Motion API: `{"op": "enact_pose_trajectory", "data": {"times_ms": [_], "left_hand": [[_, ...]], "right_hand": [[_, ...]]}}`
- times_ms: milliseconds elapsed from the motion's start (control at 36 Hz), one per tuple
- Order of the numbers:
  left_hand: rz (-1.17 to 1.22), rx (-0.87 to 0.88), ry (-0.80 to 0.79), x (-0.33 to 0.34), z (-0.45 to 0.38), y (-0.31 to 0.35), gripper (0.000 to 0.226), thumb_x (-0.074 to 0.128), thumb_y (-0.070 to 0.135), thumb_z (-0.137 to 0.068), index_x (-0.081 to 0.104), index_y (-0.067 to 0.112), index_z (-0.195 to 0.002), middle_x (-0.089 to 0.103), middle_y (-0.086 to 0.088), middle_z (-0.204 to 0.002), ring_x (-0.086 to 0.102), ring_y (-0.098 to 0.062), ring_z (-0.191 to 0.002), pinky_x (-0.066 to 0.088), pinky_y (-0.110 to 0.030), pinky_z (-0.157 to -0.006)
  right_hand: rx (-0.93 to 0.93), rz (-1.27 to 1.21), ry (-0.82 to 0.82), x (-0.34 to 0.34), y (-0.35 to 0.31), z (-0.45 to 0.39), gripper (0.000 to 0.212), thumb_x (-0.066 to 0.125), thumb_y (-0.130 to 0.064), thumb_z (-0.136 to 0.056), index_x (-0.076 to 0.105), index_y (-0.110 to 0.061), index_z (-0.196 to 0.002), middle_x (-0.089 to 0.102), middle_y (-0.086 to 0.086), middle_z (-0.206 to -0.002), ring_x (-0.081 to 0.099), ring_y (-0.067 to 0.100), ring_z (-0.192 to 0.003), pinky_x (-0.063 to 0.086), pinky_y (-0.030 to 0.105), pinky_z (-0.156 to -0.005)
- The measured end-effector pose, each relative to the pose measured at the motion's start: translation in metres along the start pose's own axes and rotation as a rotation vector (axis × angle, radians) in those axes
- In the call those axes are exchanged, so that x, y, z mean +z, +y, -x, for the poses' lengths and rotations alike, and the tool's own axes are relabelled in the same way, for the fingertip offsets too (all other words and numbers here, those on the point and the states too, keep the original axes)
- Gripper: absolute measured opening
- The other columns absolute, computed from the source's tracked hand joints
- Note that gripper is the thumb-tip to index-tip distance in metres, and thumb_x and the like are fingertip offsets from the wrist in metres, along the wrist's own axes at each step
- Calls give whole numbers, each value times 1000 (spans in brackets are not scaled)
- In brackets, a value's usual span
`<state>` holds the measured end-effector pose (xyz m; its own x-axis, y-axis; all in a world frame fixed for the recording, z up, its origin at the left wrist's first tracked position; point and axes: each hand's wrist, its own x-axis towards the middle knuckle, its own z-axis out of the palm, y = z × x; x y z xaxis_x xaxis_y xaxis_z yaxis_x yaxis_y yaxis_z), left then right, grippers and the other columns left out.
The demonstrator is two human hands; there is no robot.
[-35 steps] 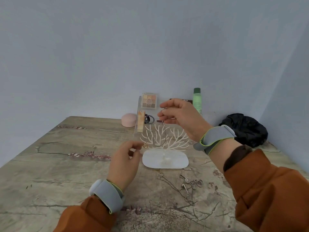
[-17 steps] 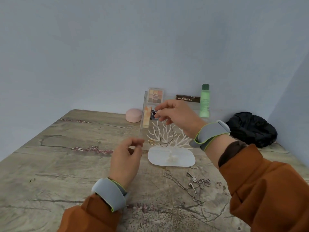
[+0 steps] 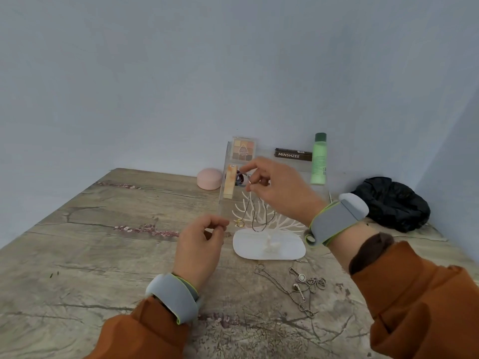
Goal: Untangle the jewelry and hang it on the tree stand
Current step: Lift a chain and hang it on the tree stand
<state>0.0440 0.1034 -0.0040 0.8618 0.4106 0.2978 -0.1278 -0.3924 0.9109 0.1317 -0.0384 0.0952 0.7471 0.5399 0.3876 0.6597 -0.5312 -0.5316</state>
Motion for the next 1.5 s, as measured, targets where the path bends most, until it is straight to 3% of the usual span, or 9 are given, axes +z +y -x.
{"op": "enact_pose_trajectory", "data": {"times_ms": [83, 195, 306, 556, 723, 945, 1167, 1362, 1501], "left_hand": [[-2, 1, -14, 0, 0, 0, 23, 54, 6, -87, 68, 25, -84, 68, 8, -83, 64, -18, -69, 42, -18, -59], [-17, 3, -18, 1, 0, -1, 23, 54, 7, -87, 68, 25, -84, 68, 9, -82, 64, -16, -69, 41, -12, -56], [-3, -4, -19, 1, 0, -2, 23, 54, 7, -87, 68, 25, -83, 68, 8, -82, 64, -19, -69, 42, -19, -58], [-10, -1, -31, 2, 0, -1, 22, 54, 7, -86, 68, 24, -83, 68, 7, -82, 63, -19, -69, 43, -21, -61], [-20, -5, -30, 2, 0, -1, 22, 54, 9, -86, 68, 26, -83, 67, 9, -82, 63, -17, -69, 42, -21, -61], [-27, 3, -34, 2, 0, -2, 22, 55, 9, -87, 67, 27, -83, 67, 9, -83, 64, -18, -70, 45, -23, -63], [-28, 7, -33, 3, -1, -3, 23, 54, 9, -87, 67, 28, -84, 67, 8, -84, 64, -19, -69, 47, -25, -63], [-27, 11, -18, 3, 0, -3, 21, 54, 8, -87, 68, 24, -85, 67, 7, -83, 65, -18, -69, 45, -24, -62], [-37, 10, -14, 3, -1, -4, 21, 55, 9, -87, 68, 25, -85, 68, 8, -84, 65, -20, -69, 46, -25, -62]], "right_hand": [[-88, 127, 27, 0, 2, 6, 25, 60, -9, -88, 62, -23, -109, 71, -4, -90, 59, 4, -83, 39, 6, -74], [-170, 196, 97, 4, 6, 11, 24, 58, -8, -88, 64, -23, -107, 72, -9, -89, 47, -6, -82, 32, 1, -74], [-185, 135, 178, 7, 8, 15, 26, 59, -8, -88, 64, -24, -109, 71, -12, -88, 52, 3, -87, 36, 5, -73], [-305, 293, 161, 13, 18, 27, 17, 60, -6, -89, 68, -16, -99, 68, -8, -86, 38, -3, -82, 34, 1, -73], [-406, 329, 182, 21, 31, 36, 13, 59, -5, -89, 68, -11, -95, 69, -2, -87, 51, 17, -84, 43, 23, -75], [-477, 424, 165, 31, 42, 48, 22, 63, 7, -78, 69, -9, -92, 71, 2, -100, 60, 24, -92, 49, 32, -78], [-506, 470, 132, 30, 37, 60, 32, 41, -5, -80, 71, -9, -92, 70, 4, -118, 61, 20, -96, 55, 33, -79], [-510, 482, 108, 32, 33, 72, 29, 44, 2, -80, 69, -6, -91, 63, 10, -128, 66, 27, -99, 54, 31, -78], [-444, 372, 192, 26, 38, 87, 24, 56, 6, -79, 70, -8, -91, 69, 4, -112, 68, 22, -94, 57, 35, -69]]}}
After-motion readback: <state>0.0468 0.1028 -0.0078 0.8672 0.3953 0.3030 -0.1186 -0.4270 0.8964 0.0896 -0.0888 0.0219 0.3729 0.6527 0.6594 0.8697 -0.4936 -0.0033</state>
